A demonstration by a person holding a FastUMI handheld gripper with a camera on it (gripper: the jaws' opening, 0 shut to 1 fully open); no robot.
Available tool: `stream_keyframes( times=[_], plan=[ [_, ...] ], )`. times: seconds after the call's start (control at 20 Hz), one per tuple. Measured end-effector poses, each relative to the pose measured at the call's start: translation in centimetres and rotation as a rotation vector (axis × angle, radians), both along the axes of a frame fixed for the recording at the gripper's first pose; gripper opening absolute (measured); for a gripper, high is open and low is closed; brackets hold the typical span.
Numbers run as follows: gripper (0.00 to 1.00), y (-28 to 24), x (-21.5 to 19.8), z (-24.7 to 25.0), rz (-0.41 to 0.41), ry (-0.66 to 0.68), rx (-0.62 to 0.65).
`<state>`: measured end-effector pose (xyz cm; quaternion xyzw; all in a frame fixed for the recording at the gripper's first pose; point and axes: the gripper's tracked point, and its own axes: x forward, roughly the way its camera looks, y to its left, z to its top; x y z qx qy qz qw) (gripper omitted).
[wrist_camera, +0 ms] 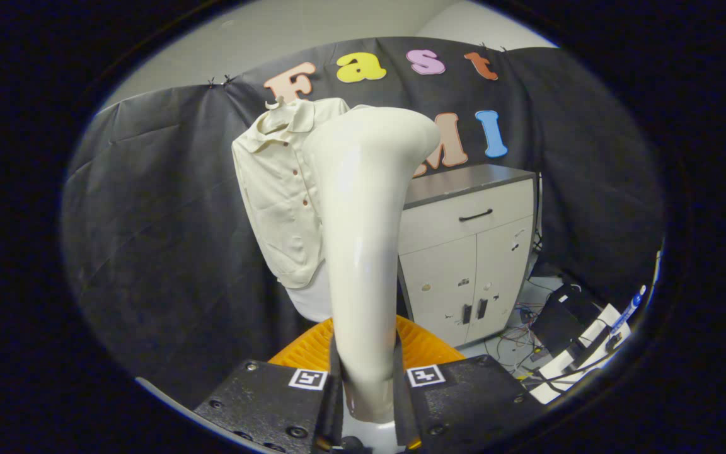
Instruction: Iron the clothes twice with a garment steamer, once on the left side and once on the right side.
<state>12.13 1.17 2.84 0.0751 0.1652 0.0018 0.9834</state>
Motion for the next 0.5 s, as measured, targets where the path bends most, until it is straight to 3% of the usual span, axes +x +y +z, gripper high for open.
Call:
stream_keyframes(
  times=[0.5],
  plan=[
    [0.32, -5.2, -3.3, 5.5, 0.034, -0.119, -0.055]
  ],
)
